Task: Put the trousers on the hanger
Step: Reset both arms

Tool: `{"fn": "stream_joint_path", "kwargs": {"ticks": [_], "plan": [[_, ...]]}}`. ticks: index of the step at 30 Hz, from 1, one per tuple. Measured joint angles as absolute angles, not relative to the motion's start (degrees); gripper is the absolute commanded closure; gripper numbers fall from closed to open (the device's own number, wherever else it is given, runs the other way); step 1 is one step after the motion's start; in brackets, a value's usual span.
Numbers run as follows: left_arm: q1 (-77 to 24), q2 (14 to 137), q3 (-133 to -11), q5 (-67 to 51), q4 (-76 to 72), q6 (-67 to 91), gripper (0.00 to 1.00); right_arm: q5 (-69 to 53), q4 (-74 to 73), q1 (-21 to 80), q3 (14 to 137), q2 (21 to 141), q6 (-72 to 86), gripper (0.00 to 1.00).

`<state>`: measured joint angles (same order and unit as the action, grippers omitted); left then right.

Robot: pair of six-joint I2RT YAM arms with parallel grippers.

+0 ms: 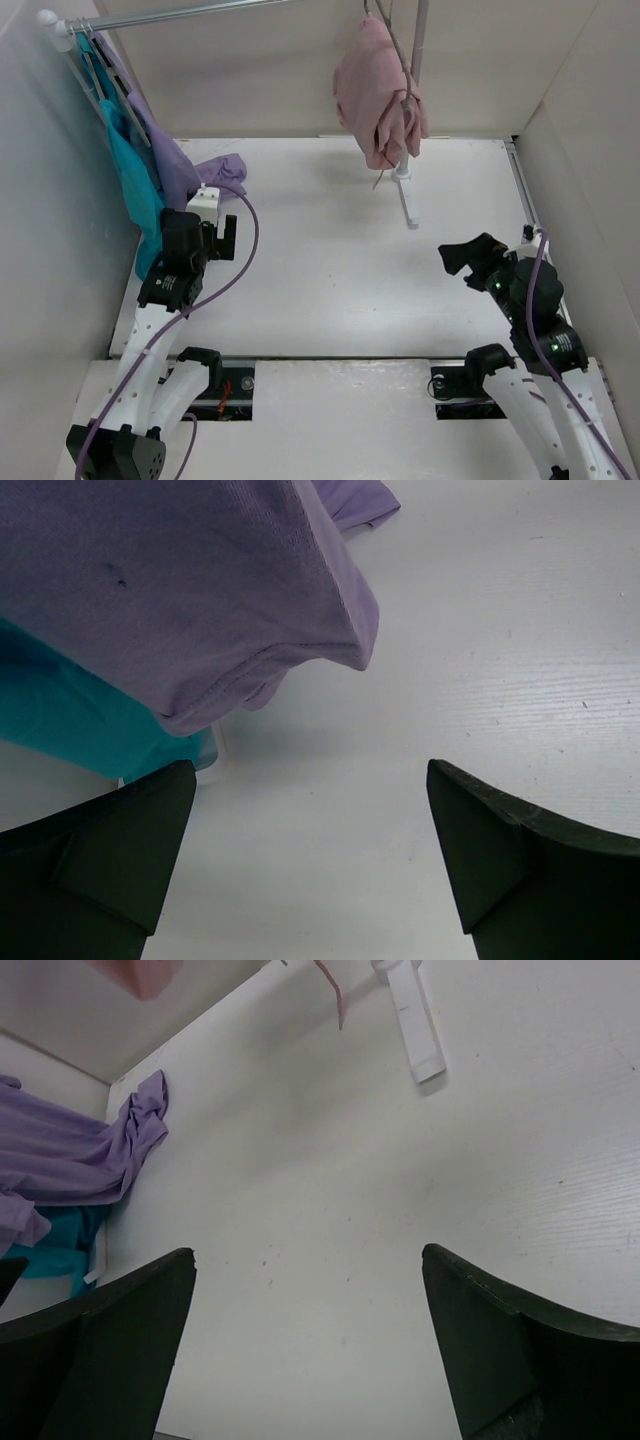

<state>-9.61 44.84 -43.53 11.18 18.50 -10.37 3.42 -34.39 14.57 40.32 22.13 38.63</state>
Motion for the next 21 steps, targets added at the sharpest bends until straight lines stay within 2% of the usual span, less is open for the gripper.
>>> {"fn": "stream_joint_path", "kwargs": {"ticks": [21], "plan": [[-9.5,45.19,-43.51,10.11,18.15,-10.37,0.0,5.23,-35.51,14.57,39.77,19.9,39.86,0.0]]}}
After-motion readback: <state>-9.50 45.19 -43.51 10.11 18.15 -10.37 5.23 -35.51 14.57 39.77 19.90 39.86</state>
